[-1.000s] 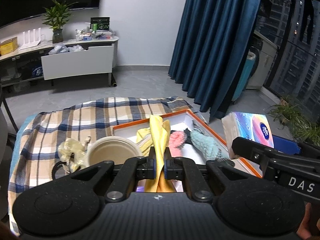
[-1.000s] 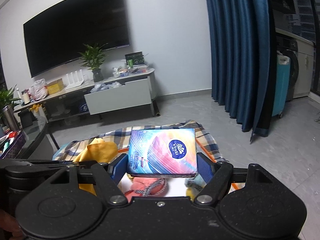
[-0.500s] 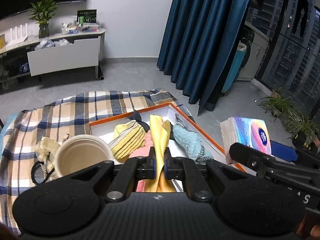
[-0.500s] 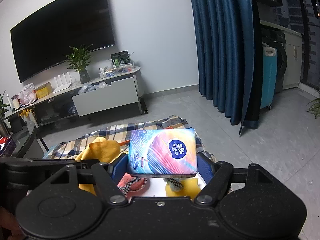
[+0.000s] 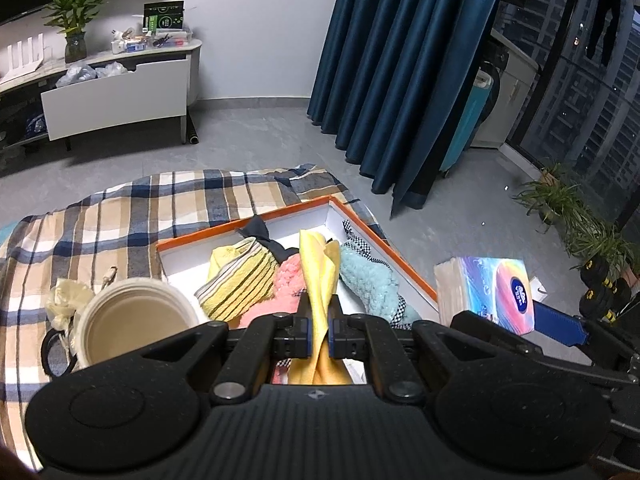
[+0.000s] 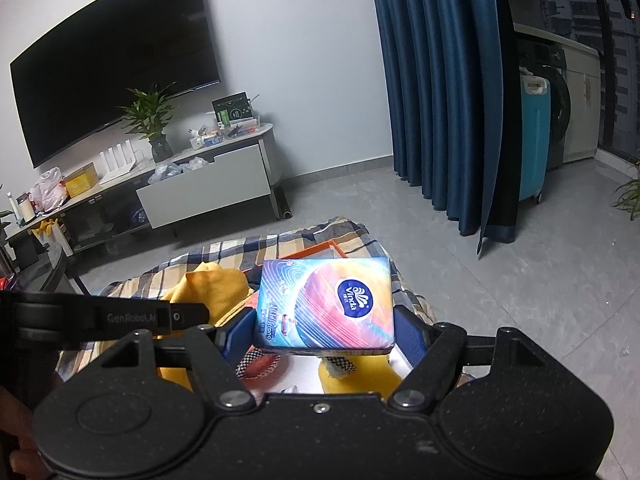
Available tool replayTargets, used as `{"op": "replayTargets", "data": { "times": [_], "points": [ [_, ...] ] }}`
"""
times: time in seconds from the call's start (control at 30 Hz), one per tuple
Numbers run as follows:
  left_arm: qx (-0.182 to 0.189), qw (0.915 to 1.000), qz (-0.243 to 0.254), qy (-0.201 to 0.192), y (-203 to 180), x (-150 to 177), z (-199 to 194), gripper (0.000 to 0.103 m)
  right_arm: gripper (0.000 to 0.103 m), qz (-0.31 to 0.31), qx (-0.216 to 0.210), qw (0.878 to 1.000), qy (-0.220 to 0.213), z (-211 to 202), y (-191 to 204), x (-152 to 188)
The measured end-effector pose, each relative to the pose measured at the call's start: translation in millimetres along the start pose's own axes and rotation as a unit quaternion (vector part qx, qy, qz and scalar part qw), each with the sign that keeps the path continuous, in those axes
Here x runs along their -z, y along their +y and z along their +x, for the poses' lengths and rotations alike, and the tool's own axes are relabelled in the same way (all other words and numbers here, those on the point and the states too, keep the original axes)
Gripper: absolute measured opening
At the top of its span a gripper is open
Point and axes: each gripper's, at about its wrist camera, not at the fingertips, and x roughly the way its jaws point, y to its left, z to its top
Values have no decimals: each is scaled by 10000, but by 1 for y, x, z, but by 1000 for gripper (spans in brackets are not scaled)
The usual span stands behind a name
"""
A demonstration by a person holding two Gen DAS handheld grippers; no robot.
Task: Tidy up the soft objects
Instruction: 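Carry the yellow cloth and tissue pack over the open white box, then open the left gripper to drop the cloth while the right gripper drops the tissue pack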
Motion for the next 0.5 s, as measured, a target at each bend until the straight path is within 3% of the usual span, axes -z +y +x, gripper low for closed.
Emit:
{"op": "replayTargets", "data": {
  "times": [0.33,0.5],
  "points": [
    [43,9998,130,115,-4,-11,16,10,90,249,-283,9992,-91,3,-15,1],
    [402,9989,203,154,-11,-20,25,16,90,397,-157,9988,-253,-5,-24,0]
  ]
}}
